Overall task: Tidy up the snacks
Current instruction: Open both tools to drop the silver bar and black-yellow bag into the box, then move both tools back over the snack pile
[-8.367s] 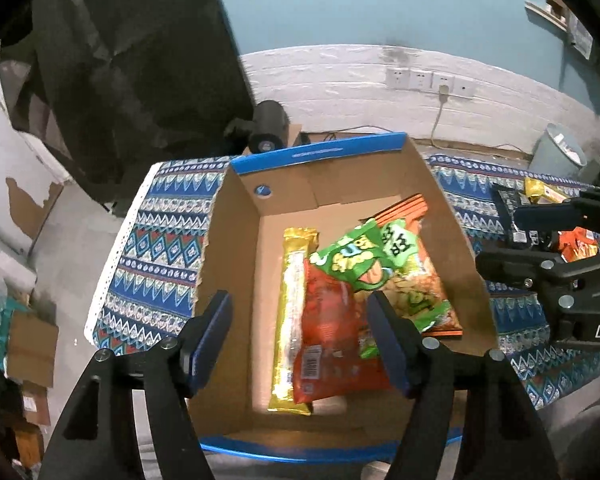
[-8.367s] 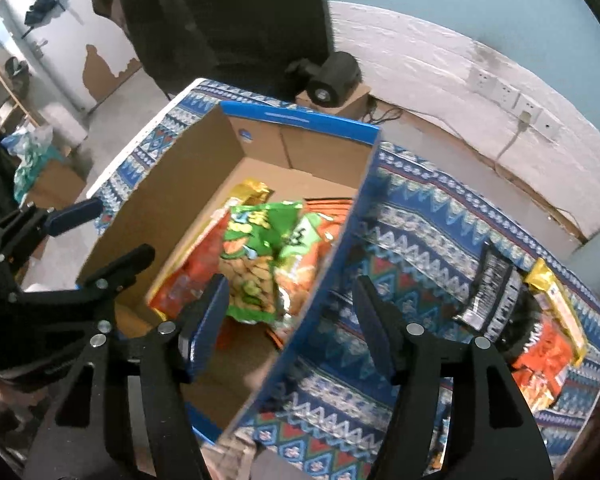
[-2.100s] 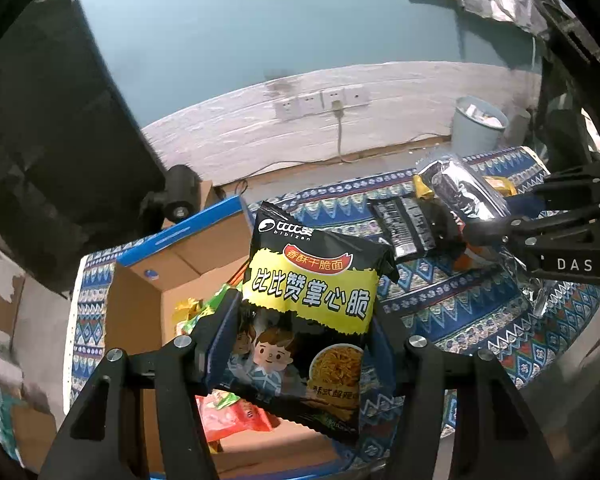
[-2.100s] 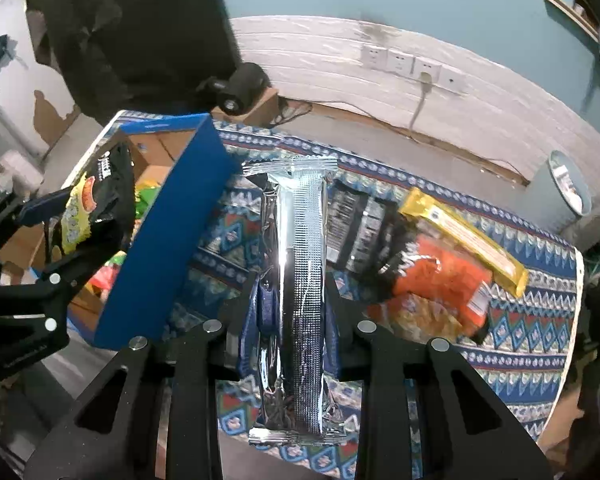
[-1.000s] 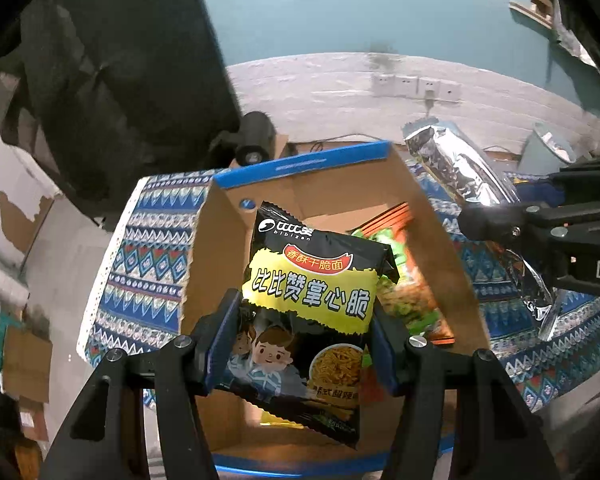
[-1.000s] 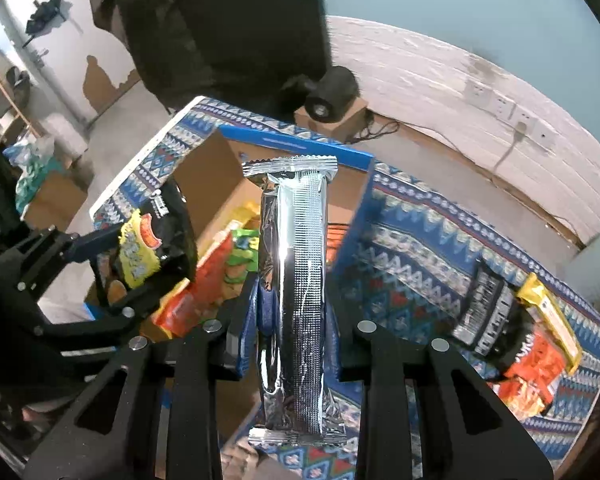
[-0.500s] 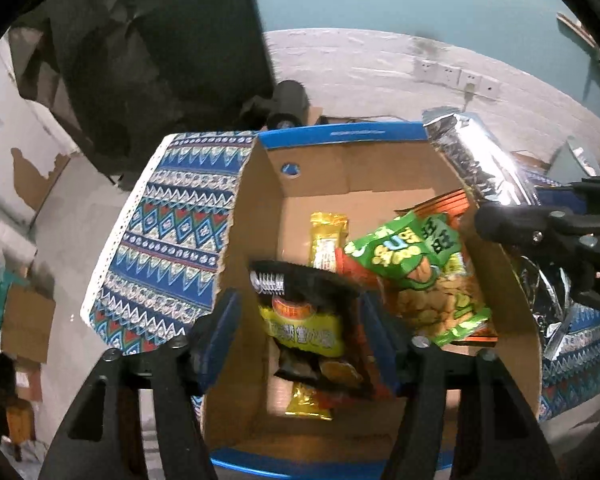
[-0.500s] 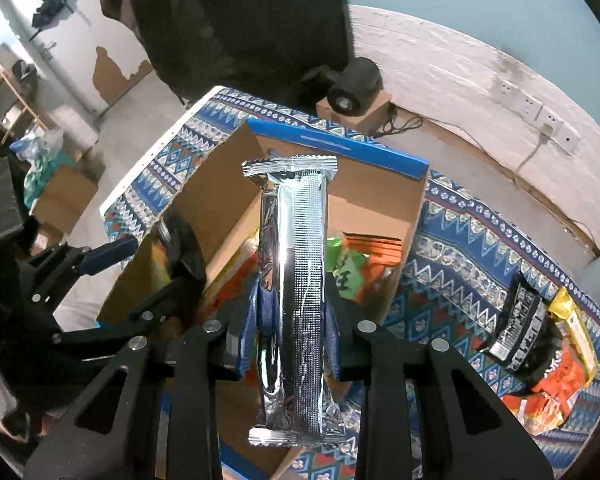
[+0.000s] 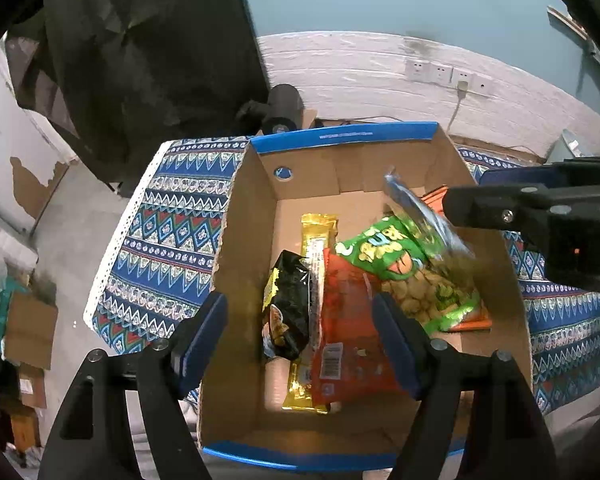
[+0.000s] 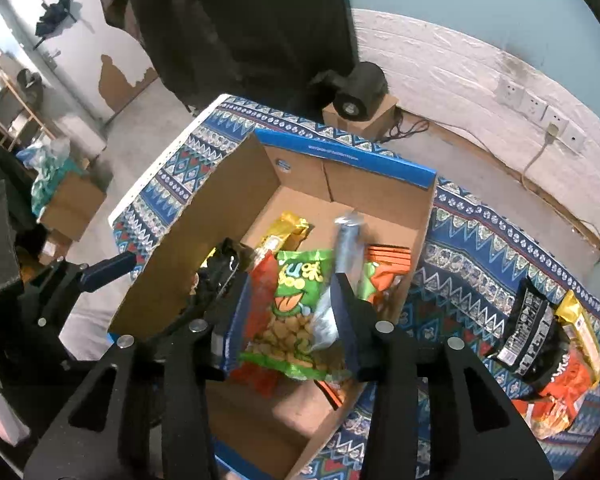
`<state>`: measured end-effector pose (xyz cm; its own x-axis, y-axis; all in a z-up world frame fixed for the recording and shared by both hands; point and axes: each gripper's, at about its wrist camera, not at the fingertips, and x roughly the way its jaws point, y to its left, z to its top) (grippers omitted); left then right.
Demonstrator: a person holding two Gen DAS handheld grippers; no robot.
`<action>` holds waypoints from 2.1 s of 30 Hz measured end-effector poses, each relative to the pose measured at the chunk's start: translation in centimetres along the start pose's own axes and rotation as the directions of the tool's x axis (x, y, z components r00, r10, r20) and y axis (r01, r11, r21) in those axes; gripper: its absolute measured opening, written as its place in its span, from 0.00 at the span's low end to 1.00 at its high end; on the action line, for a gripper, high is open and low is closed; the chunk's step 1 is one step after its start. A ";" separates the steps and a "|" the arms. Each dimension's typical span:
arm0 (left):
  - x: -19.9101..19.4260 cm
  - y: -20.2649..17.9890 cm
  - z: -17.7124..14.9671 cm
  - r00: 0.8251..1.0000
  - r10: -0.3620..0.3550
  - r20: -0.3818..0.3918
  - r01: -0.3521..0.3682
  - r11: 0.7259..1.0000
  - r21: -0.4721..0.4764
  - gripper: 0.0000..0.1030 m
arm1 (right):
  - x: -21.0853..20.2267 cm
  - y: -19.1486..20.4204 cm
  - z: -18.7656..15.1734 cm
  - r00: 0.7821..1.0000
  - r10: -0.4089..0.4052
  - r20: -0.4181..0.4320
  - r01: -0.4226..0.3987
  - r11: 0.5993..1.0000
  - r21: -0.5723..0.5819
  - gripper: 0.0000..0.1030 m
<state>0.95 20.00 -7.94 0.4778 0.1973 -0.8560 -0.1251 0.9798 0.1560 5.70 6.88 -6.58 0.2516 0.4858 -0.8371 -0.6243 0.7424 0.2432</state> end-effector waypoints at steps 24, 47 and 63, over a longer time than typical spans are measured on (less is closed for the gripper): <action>-2.0 -7.4 0.8 0.998 -0.053 0.025 0.049 0.986 0.159 0.77 | -4.4 -9.1 -5.6 0.993 -0.113 -0.018 0.114 0.990 0.085 0.60; -1.5 -19.3 1.4 0.987 -0.157 -0.031 0.157 0.922 0.353 0.78 | -8.4 -21.7 -12.5 0.976 -0.211 -0.053 0.218 0.941 0.261 0.63; 2.5 -25.7 1.9 0.981 -0.163 -0.105 0.192 0.889 0.416 0.78 | -5.9 -27.9 -15.4 0.978 -0.175 -0.111 0.201 0.927 0.317 0.63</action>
<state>7.00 -4.61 -13.15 0.3982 0.0306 -0.9168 0.3425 0.9222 0.1796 10.22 -23.76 -15.98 0.2731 0.2944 -0.9158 -0.2930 0.9322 0.2123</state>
